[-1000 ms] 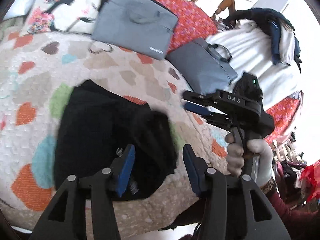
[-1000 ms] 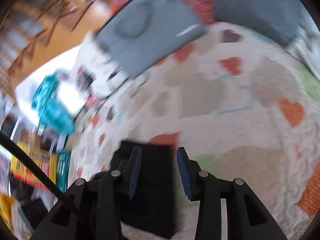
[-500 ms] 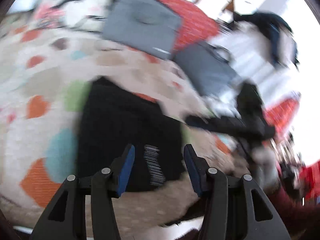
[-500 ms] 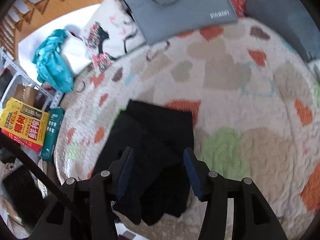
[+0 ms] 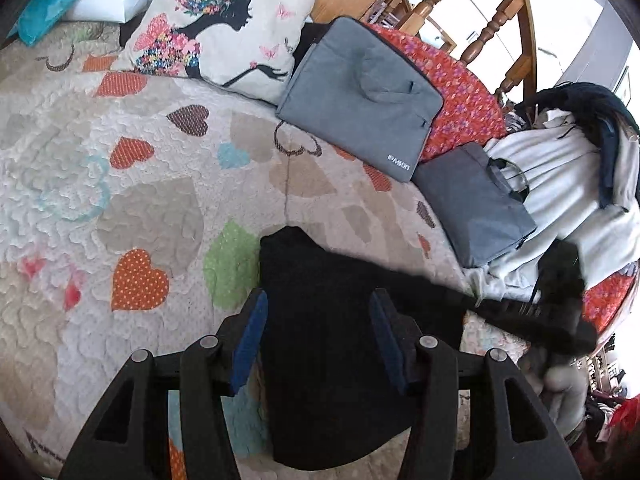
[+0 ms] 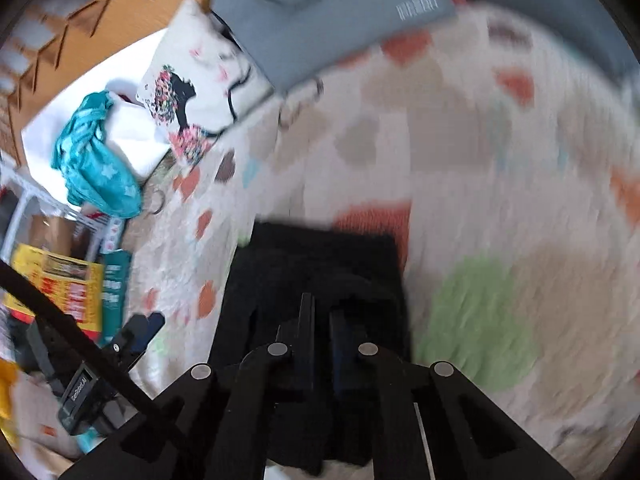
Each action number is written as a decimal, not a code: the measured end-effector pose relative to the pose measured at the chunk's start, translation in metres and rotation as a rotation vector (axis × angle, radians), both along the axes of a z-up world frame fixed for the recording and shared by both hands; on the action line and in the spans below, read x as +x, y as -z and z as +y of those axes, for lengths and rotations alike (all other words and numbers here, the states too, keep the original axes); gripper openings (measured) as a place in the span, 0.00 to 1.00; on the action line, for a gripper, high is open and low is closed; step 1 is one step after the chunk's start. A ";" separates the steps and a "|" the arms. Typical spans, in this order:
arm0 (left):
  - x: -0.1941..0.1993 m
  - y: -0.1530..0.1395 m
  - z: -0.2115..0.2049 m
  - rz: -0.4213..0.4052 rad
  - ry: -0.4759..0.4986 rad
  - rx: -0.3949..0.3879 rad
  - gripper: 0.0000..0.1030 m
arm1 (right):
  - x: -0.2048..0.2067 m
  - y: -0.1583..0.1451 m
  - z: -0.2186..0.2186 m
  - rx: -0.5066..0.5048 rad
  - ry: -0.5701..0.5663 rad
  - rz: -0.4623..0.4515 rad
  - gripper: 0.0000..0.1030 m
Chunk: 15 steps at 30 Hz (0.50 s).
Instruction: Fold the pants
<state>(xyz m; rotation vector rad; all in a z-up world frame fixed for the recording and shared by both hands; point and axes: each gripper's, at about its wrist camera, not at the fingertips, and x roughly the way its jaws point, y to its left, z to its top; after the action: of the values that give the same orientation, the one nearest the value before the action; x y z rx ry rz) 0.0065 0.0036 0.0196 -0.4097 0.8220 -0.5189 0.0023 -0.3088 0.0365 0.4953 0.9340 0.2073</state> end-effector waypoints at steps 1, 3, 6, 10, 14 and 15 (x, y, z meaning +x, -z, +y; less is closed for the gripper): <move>0.002 0.007 -0.003 0.014 0.008 0.009 0.50 | 0.006 -0.004 0.000 -0.032 0.005 -0.011 0.06; 0.003 0.021 -0.010 0.043 0.033 0.029 0.50 | 0.020 0.000 0.000 -0.071 0.004 0.014 0.06; 0.005 0.046 -0.026 0.099 0.085 0.102 0.50 | 0.029 0.022 -0.002 -0.120 0.001 0.102 0.11; 0.009 0.068 -0.031 0.156 0.093 0.146 0.52 | 0.006 0.024 -0.029 -0.057 0.090 0.077 0.19; 0.012 0.070 -0.027 0.169 0.090 0.128 0.54 | -0.016 0.020 -0.039 0.074 0.050 0.012 0.19; 0.011 0.071 -0.026 0.165 0.090 0.132 0.55 | -0.019 0.021 -0.036 0.118 0.017 -0.002 0.19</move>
<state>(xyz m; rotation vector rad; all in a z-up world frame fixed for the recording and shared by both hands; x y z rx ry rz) 0.0175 -0.0229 -0.0509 -0.2977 1.0319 -0.5152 -0.0171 -0.3449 0.0155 0.6118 0.9187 0.2484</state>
